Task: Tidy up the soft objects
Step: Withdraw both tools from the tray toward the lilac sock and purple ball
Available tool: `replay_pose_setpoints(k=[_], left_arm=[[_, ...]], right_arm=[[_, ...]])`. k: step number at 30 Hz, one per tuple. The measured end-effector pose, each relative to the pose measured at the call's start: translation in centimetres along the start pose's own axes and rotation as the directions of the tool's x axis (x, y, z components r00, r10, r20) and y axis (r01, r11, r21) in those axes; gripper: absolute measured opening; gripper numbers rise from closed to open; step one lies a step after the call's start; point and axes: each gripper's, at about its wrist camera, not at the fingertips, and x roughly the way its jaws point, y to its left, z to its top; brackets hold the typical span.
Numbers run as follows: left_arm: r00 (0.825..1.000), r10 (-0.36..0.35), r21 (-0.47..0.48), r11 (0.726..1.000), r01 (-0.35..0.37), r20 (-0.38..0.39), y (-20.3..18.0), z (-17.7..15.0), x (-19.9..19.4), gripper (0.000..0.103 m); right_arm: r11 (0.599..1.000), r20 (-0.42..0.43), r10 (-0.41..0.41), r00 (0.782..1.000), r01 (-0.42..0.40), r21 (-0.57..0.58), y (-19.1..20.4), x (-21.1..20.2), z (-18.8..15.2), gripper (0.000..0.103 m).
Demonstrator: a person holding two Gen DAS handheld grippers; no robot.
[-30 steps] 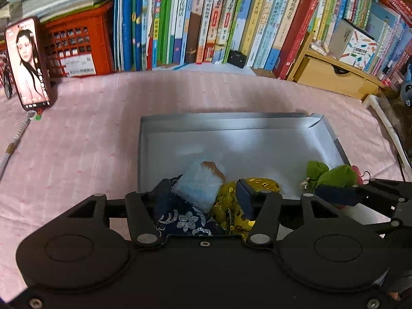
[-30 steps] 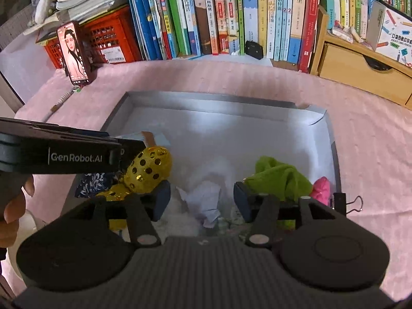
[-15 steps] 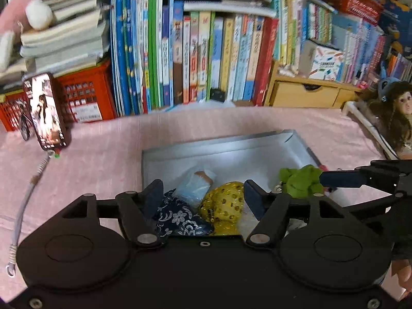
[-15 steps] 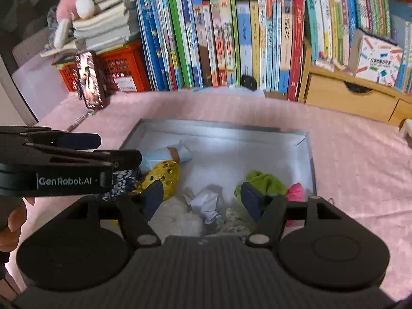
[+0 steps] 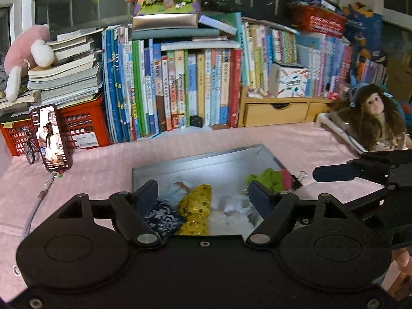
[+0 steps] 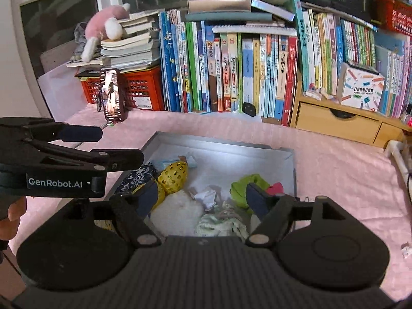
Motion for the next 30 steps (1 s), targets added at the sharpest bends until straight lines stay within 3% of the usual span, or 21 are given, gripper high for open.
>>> replay_pose_setpoints(k=[11, 30], left_arm=[[0.997, -0.053, 0.005, 0.999, 0.053, 0.056, -1.7, -2.4, -3.2, 0.079], [0.986, -0.099, 0.071, 0.993, 0.09, 0.131, -4.8, -9.3, -7.1, 0.082]], right_arm=[[0.999, 0.06, 0.001, 0.998, 0.001, -0.043, 0.3, -3.5, -2.3, 0.087], [0.998, 0.06, -0.029, 0.998, 0.033, -0.056, -0.7, -7.1, -8.3, 0.088]])
